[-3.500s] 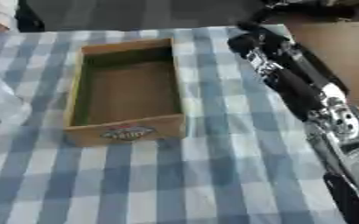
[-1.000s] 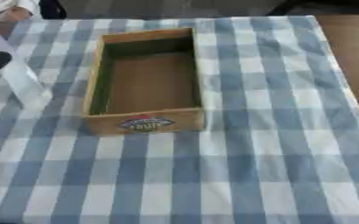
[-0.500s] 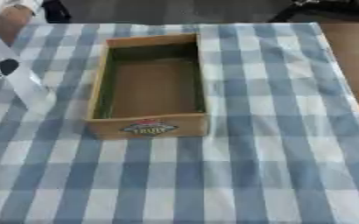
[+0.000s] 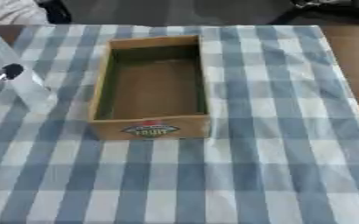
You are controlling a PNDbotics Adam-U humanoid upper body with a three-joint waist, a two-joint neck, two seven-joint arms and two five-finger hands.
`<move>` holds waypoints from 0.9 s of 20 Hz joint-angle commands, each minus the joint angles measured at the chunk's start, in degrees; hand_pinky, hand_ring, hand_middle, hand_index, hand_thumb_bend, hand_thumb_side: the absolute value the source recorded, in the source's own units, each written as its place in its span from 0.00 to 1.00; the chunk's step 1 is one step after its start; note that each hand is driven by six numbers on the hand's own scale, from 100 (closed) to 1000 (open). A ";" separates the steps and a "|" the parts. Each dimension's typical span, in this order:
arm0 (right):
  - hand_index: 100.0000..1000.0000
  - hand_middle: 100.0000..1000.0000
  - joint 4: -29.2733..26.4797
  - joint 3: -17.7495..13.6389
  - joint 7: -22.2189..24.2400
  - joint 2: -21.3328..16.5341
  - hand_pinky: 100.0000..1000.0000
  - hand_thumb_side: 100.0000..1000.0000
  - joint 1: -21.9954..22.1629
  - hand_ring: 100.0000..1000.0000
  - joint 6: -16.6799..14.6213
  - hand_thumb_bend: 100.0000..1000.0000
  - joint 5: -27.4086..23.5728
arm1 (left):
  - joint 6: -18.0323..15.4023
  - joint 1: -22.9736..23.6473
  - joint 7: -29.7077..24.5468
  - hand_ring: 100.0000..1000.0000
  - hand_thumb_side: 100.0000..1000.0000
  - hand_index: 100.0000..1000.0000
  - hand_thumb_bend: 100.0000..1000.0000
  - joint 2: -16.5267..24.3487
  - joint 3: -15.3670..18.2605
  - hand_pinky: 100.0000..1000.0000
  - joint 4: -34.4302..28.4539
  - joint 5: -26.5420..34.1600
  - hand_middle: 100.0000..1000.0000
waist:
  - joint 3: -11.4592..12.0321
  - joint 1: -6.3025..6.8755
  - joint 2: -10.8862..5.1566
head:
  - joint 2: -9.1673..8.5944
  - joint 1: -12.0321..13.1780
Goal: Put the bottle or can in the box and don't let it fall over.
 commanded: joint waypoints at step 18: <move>0.80 1.00 -1.39 -0.50 0.37 -0.42 0.90 0.53 -0.01 0.99 0.27 0.00 0.37 | -3.28 -5.08 -2.93 0.67 0.16 0.72 0.89 -0.17 -2.19 0.50 6.83 0.89 0.67 | -0.54 0.01 -0.85 | -0.31 -0.99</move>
